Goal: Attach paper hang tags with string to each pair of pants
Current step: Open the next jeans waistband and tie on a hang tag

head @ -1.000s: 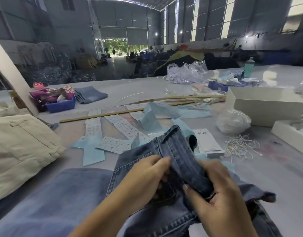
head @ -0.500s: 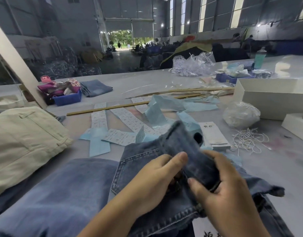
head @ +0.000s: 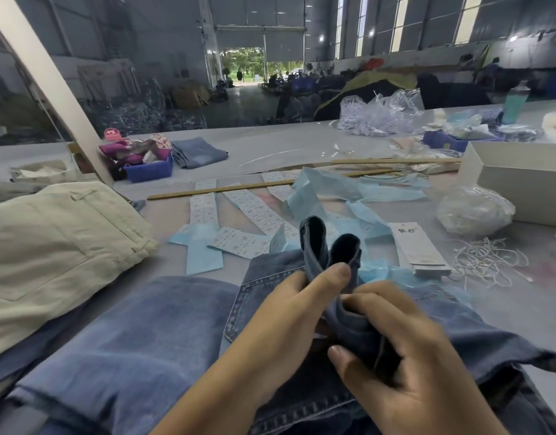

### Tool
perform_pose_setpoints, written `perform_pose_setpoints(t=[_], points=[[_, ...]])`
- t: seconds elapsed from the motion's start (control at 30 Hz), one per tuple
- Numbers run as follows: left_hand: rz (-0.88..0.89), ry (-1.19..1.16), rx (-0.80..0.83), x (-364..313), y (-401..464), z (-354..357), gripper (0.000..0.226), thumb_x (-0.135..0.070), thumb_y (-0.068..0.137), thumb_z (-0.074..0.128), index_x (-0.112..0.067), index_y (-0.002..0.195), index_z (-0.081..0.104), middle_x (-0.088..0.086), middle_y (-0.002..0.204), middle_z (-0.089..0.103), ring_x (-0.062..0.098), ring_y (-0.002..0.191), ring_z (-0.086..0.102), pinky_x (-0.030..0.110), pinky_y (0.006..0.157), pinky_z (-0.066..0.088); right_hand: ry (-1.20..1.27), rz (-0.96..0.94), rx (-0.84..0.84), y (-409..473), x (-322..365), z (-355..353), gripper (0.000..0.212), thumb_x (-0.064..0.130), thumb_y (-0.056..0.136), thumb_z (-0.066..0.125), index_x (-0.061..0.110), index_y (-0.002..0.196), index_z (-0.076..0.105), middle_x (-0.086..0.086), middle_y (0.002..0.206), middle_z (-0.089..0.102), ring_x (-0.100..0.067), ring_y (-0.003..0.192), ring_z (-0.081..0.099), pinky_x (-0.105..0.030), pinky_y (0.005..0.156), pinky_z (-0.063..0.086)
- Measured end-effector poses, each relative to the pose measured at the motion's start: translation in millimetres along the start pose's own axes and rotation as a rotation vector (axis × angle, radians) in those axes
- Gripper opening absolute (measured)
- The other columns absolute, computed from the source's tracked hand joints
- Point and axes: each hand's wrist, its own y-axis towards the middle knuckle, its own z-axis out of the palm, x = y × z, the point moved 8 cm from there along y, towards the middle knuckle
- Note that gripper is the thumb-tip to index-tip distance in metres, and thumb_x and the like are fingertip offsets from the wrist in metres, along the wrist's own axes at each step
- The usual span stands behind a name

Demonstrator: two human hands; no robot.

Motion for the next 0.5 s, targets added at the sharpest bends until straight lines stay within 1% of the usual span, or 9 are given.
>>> perform_pose_setpoints(t=[0.07, 0.13, 0.2, 0.27, 0.3, 0.33, 0.4, 0.47, 0.5], points=[[0.014, 0.01, 0.013, -2, -2, -1, 0.023, -0.051, 0.075, 0.064, -0.033, 0.088, 0.072, -0.002, 0.087, 0.076, 0.014, 0.085, 0.073, 0.032, 0.078, 0.059, -0.001, -0.012, 0.032, -2, 3, 4, 0.048, 0.018, 0.067, 0.074, 0.035, 0.111, 0.063, 0.017, 0.108, 0.06, -0.01, 0.104, 0.063, -0.016, 0.085, 0.047], [-0.012, -0.025, 0.01, 2, -1, -3, 0.018, -0.042, 0.082, 0.063, -0.027, 0.086, 0.072, -0.002, 0.081, 0.075, 0.013, 0.079, 0.073, 0.028, 0.07, 0.058, 0.084, 0.056, 0.056, -3, 2, 3, 0.048, 0.022, 0.069, 0.073, 0.039, 0.112, 0.062, 0.019, 0.11, 0.064, -0.007, 0.104, 0.064, -0.018, 0.086, 0.05], [-0.062, -0.099, 0.023, 9, -3, -5, 0.029, -0.038, 0.086, 0.057, -0.017, 0.096, 0.072, 0.006, 0.087, 0.076, 0.018, 0.081, 0.073, 0.035, 0.08, 0.057, 0.227, 0.194, 0.058, -3, -7, 0, 0.041, 0.042, 0.072, 0.068, 0.041, 0.112, 0.06, 0.015, 0.102, 0.071, -0.006, 0.095, 0.068, -0.026, 0.082, 0.054], [-0.116, -0.152, 0.058, 17, -6, -5, 0.052, -0.041, 0.077, 0.052, -0.004, 0.107, 0.07, 0.018, 0.097, 0.074, 0.03, 0.093, 0.07, 0.045, 0.094, 0.053, 0.275, 0.316, 0.028, -3, -18, -3, 0.05, 0.067, 0.066, 0.058, 0.042, 0.109, 0.06, 0.012, 0.09, 0.073, -0.007, 0.084, 0.069, -0.033, 0.077, 0.056], [-0.133, -0.179, 0.066, 21, -7, -6, 0.06, -0.04, 0.072, 0.05, 0.004, 0.111, 0.065, 0.025, 0.101, 0.071, 0.037, 0.099, 0.067, 0.048, 0.097, 0.052, 0.271, 0.352, 0.001, -2, -21, -5, 0.055, 0.073, 0.062, 0.054, 0.041, 0.107, 0.061, 0.012, 0.084, 0.072, -0.006, 0.079, 0.068, -0.03, 0.076, 0.054], [-0.144, -0.209, 0.063, 25, -6, -7, 0.065, -0.037, 0.069, 0.051, 0.01, 0.112, 0.06, 0.032, 0.106, 0.067, 0.043, 0.105, 0.063, 0.049, 0.097, 0.052, 0.259, 0.372, -0.028, 0, -22, -8, 0.058, 0.077, 0.061, 0.052, 0.04, 0.104, 0.062, 0.014, 0.078, 0.07, -0.004, 0.074, 0.066, -0.022, 0.073, 0.051], [-0.134, -0.246, 0.043, 29, -6, -11, 0.054, -0.027, 0.065, 0.052, 0.01, 0.104, 0.061, 0.036, 0.108, 0.063, 0.048, 0.103, 0.062, 0.05, 0.091, 0.055, 0.242, 0.406, -0.062, 5, -22, -12, 0.055, 0.079, 0.061, 0.053, 0.04, 0.099, 0.062, 0.019, 0.074, 0.067, 0.002, 0.069, 0.061, -0.011, 0.064, 0.043], [-0.104, -0.27, 0.068, 28, -7, -9, 0.03, -0.015, 0.064, 0.051, -0.005, 0.085, 0.069, 0.03, 0.096, 0.068, 0.042, 0.09, 0.067, 0.045, 0.082, 0.058, 0.217, 0.473, -0.055, 7, -27, -12, 0.04, 0.071, 0.068, 0.066, 0.044, 0.096, 0.06, 0.022, 0.078, 0.068, 0.004, 0.071, 0.063, -0.016, 0.065, 0.044], [-0.092, -0.278, 0.096, 28, -7, -7, 0.028, -0.011, 0.065, 0.05, -0.007, 0.084, 0.071, 0.026, 0.097, 0.07, 0.037, 0.088, 0.068, 0.044, 0.082, 0.057, 0.221, 0.503, -0.05, 8, -30, -12, 0.031, 0.062, 0.072, 0.071, 0.045, 0.095, 0.06, 0.022, 0.081, 0.068, 0.003, 0.072, 0.065, -0.021, 0.067, 0.046]])
